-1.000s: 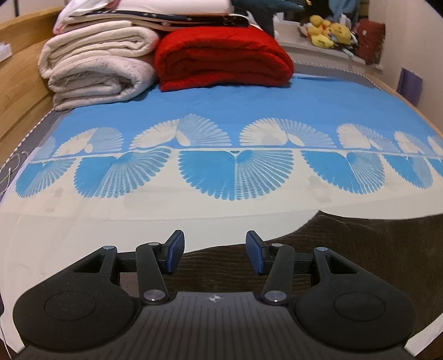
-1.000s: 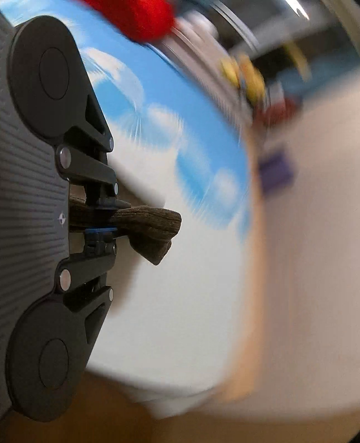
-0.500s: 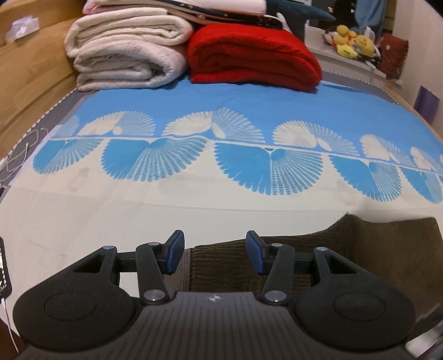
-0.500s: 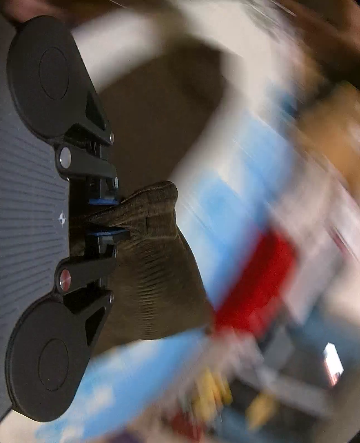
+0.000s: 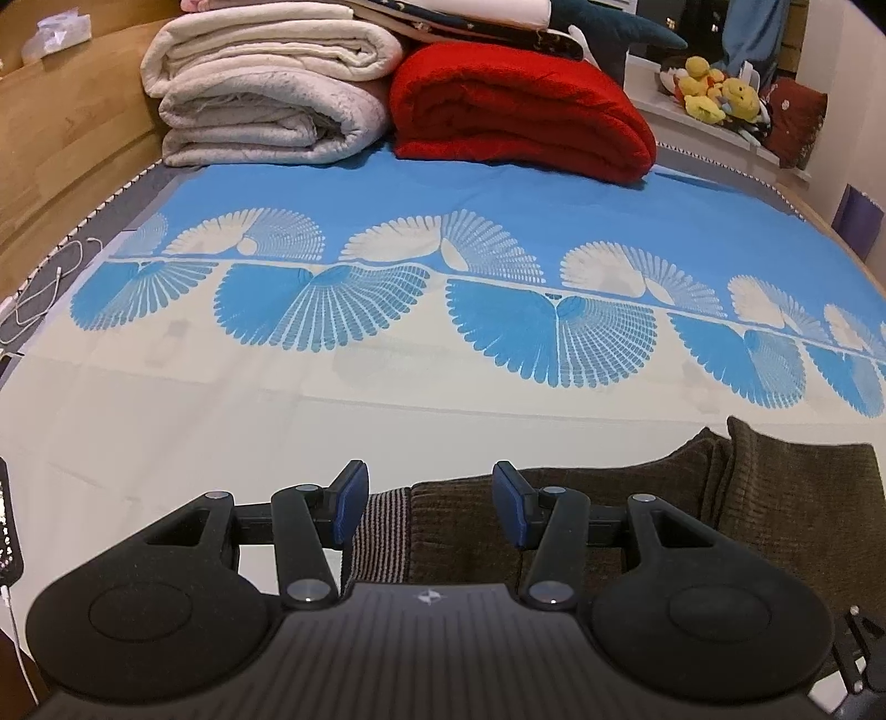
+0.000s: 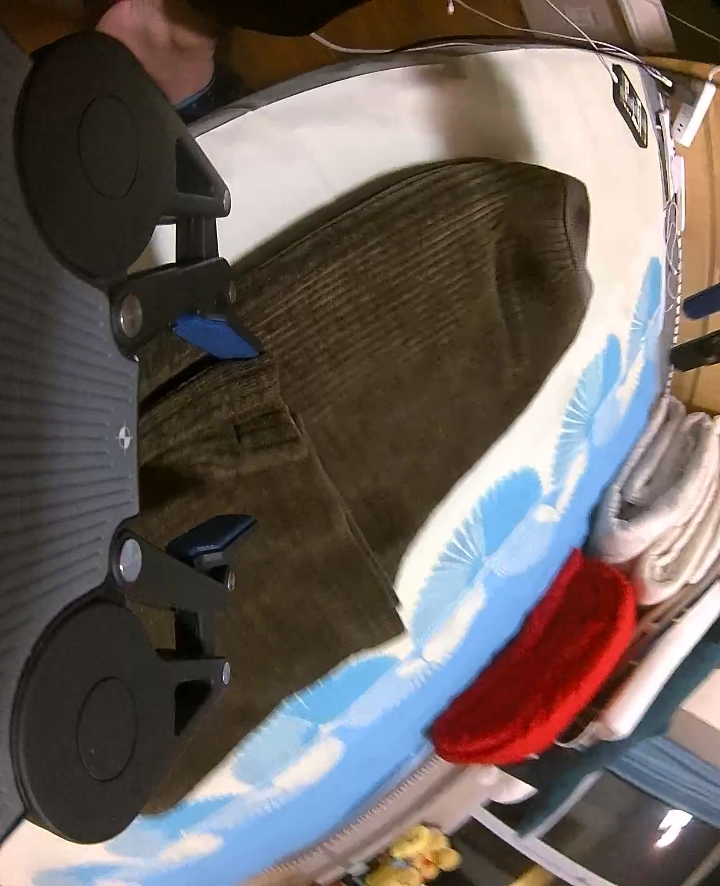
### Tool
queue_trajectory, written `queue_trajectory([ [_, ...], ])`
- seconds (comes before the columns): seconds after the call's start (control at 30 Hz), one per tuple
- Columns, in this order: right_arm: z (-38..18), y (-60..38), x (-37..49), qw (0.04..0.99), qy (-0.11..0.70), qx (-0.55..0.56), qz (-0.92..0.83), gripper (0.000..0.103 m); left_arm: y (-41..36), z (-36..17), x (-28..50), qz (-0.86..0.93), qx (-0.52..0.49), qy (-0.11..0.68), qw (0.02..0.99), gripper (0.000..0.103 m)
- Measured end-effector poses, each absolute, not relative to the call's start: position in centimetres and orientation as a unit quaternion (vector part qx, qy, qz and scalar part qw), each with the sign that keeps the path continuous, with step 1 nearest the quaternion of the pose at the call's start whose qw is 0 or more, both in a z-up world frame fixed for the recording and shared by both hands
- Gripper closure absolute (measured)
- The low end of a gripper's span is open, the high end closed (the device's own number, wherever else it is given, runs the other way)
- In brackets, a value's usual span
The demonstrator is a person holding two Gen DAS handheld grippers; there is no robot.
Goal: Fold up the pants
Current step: 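Hold the cuffs with the right tool while the left tool grasps the grey waistband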
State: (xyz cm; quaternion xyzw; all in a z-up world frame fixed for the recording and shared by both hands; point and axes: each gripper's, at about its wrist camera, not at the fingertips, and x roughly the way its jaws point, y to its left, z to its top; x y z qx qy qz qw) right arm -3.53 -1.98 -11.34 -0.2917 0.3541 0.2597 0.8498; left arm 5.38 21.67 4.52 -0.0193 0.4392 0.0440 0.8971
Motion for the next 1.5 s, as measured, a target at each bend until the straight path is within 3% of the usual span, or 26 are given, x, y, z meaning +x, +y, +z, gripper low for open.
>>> queue_trajectory([
  [0.13, -11.7, -1.5, -2.8, 0.848, 0.377, -0.259, 0.267, 0.040, 22.2, 4.3, 5.0, 0.048, -0.019, 0.442, 0.895, 0.048],
  [0.2, -11.9, -1.4, -2.4, 0.843, 0.380, -0.260, 0.277, 0.047, 22.7, 4.3, 4.9, 0.053, -0.021, 0.443, 0.895, 0.048],
  [0.23, -11.8, -1.4, -2.4, 0.840, 0.381, -0.261, 0.284, 0.063, 22.8, 4.3, 4.9, 0.055, -0.023, 0.443, 0.895, 0.048],
  [0.27, -11.6, -1.4, -2.6, 0.835, 0.380, -0.265, 0.296, 0.072, 22.9, 4.3, 4.9, 0.056, -0.025, 0.443, 0.894, 0.048],
  [0.33, -11.0, -0.8, -4.3, 0.830, 0.349, -0.314, 0.302, 0.076, 23.0, 4.4, 4.8, 0.055, -0.026, 0.442, 0.895, 0.048],
  [0.57, -11.7, -0.8, -7.7, 0.800, 0.317, -0.392, 0.325, 0.071, 22.5, 4.5, 5.2, 0.050, -0.032, 0.442, 0.895, 0.048],
  [0.8, -5.8, -3.8, -6.3, 0.882, 0.290, -0.219, 0.300, 0.070, 23.8, 4.2, 5.0, 0.058, -0.052, 0.449, 0.890, 0.048],
  [0.93, -6.2, -5.5, -4.7, 0.893, 0.322, -0.174, 0.262, 0.070, 24.5, 3.9, 4.7, 0.067, -0.059, 0.458, 0.885, 0.048],
  [1.07, -10.4, -4.6, -4.3, 0.839, 0.410, -0.263, 0.243, 0.070, 24.7, 3.6, 4.1, 0.070, -0.057, 0.464, 0.881, 0.048],
  [1.23, -8.2, -5.7, -3.2, 0.868, 0.401, -0.183, 0.227, 0.070, 25.2, 3.5, 3.4, 0.071, -0.058, 0.465, 0.881, 0.048],
  [1.4, -10.2, -5.5, -3.5, 0.849, 0.424, -0.234, 0.211, 0.069, 25.6, 3.4, 3.3, 0.076, -0.063, 0.469, 0.878, 0.048],
  [1.5, -8.4, -6.2, -3.2, 0.871, 0.409, -0.186, 0.197, 0.069, 25.5, 3.5, 3.3, 0.071, -0.064, 0.467, 0.879, 0.048],
])
